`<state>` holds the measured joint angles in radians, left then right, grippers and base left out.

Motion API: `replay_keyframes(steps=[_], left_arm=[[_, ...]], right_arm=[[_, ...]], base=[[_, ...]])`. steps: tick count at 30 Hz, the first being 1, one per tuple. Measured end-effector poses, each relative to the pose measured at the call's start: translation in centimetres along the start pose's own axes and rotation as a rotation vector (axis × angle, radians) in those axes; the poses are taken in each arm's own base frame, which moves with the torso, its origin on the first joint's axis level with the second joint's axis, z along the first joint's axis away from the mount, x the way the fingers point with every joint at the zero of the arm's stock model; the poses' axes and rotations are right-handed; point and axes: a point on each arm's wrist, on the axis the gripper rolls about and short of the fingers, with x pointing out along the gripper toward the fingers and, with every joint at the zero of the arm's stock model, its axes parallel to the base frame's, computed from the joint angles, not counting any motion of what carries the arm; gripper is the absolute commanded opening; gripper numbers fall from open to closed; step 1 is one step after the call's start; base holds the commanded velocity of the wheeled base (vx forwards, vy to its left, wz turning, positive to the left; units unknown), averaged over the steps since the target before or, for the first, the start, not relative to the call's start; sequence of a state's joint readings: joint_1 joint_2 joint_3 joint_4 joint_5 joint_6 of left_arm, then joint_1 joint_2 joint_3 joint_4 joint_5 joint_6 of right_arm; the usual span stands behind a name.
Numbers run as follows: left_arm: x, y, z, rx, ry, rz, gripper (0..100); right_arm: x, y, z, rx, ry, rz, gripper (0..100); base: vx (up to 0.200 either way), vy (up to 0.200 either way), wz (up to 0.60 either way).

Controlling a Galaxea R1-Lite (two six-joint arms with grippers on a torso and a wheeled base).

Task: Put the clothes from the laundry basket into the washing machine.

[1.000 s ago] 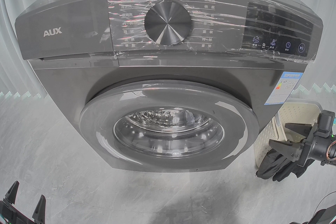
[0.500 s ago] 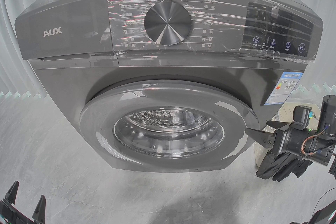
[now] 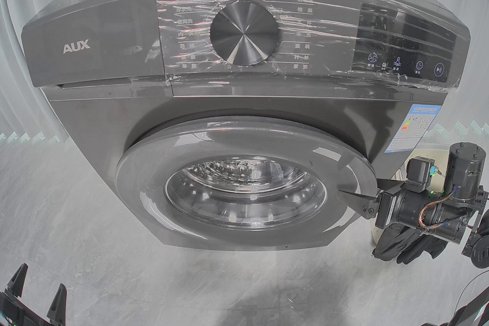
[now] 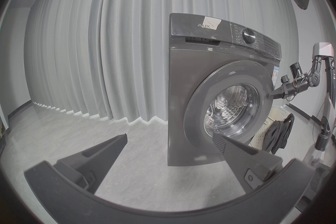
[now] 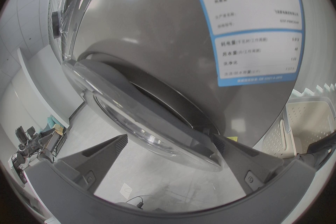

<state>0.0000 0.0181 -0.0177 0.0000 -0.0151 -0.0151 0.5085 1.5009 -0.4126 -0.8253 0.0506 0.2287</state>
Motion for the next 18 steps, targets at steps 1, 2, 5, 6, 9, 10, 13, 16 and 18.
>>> replay_keyframes(steps=[1, 2, 5, 6, 9, 10, 13, 16, 18], left_arm=[[0.0, 0.0, 0.0, 0.000, 0.000, 0.000, 100], [0.0, 0.0, 0.0, 0.000, 0.000, 0.000, 100], [0.0, 0.0, 0.0, 0.000, 0.000, 0.000, 100], [0.0, 0.0, 0.0, 0.000, 0.000, 0.000, 100], [0.0, 0.0, 0.0, 0.000, 0.000, 0.000, 100], [0.0, 0.0, 0.0, 0.000, 0.000, 0.000, 100], [0.0, 0.0, 0.0, 0.000, 0.000, 0.000, 100], [0.0, 0.0, 0.0, 0.000, 0.000, 0.000, 100], [0.0, 0.0, 0.0, -0.001, 0.000, 0.000, 100]], right_arm=[[0.1, 0.1, -0.1, 0.000, 0.004, 0.003, 100], [0.1, 0.2, -0.2, 0.000, 0.008, 0.008, 100], [0.0, 0.4, -0.7, -0.005, 0.025, 0.019, 100], [-0.1, 0.5, -0.9, -0.007, 0.032, 0.022, 100], [-0.7, 0.7, -1.4, -0.012, 0.051, 0.038, 100], [-0.9, 0.7, -1.5, -0.012, 0.054, 0.041, 100], [-1.6, 0.7, -1.8, -0.015, 0.057, 0.044, 100], [-1.8, 0.7, -1.8, -0.014, 0.051, 0.047, 100], [-1.8, 0.7, -1.7, -0.014, 0.049, 0.047, 100]], base=[[0.000, 0.000, 0.00], [0.000, 0.000, 0.00], [0.000, 0.000, 0.00], [0.000, 0.000, 0.00], [0.000, 0.000, 0.00], [0.000, 0.000, 0.00], [0.000, 0.000, 0.00], [-0.133, 0.000, 0.00], [-0.200, 0.000, 0.00]])
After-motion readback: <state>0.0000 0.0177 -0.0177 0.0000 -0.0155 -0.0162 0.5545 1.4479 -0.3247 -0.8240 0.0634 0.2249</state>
